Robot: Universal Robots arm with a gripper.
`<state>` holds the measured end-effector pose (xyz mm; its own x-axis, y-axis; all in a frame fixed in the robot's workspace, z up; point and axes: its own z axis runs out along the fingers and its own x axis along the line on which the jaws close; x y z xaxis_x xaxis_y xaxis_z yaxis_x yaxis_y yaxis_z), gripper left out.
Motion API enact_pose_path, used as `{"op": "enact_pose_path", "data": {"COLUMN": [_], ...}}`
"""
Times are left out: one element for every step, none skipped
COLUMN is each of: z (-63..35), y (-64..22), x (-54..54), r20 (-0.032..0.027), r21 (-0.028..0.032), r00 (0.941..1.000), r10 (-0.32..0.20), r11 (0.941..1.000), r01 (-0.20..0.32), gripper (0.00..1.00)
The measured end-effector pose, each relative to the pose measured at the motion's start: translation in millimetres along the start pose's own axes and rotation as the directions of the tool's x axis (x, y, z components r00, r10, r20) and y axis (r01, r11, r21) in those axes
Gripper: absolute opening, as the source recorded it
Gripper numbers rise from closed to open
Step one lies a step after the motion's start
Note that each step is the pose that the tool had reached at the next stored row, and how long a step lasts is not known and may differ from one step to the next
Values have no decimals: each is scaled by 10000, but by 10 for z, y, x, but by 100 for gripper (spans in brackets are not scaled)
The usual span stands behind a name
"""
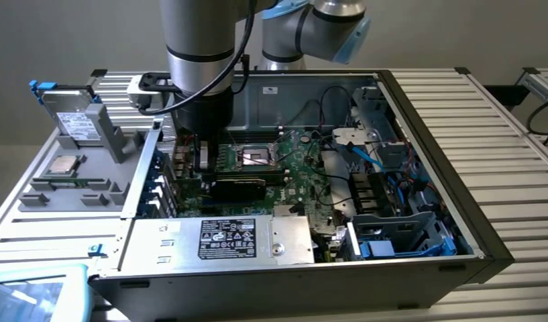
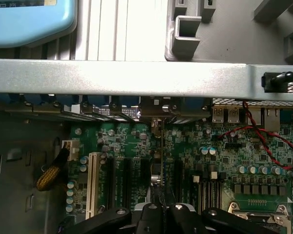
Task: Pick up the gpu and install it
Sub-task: 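Press down on the gpu until it lock into place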
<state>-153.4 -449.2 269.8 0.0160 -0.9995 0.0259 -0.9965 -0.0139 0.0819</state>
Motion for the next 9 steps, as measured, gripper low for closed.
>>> {"op": "enact_pose_path", "data": {"z": [0, 0, 1, 0, 1, 1, 0, 0, 0], "y": [0, 0, 0, 0, 0, 0, 0, 0, 0], "x": [0, -1, -2, -5, -9, -8, -8, -8, -8], "r20": [1, 1, 1, 2, 3, 2, 1, 1, 1], "r21": [1, 1, 1, 1, 3, 2, 1, 1, 1], "r00": [10000, 10000, 10000, 10000, 10000, 10000, 10000, 10000, 10000], "r10": [0, 0, 0, 0, 1, 1, 1, 1, 1], "r11": [10000, 10000, 10000, 10000, 10000, 10000, 10000, 10000, 10000], "r01": [0, 0, 0, 0, -1, -1, -1, -1, -1], "gripper": [12, 12, 12, 12, 12, 12, 12, 12, 12]}}
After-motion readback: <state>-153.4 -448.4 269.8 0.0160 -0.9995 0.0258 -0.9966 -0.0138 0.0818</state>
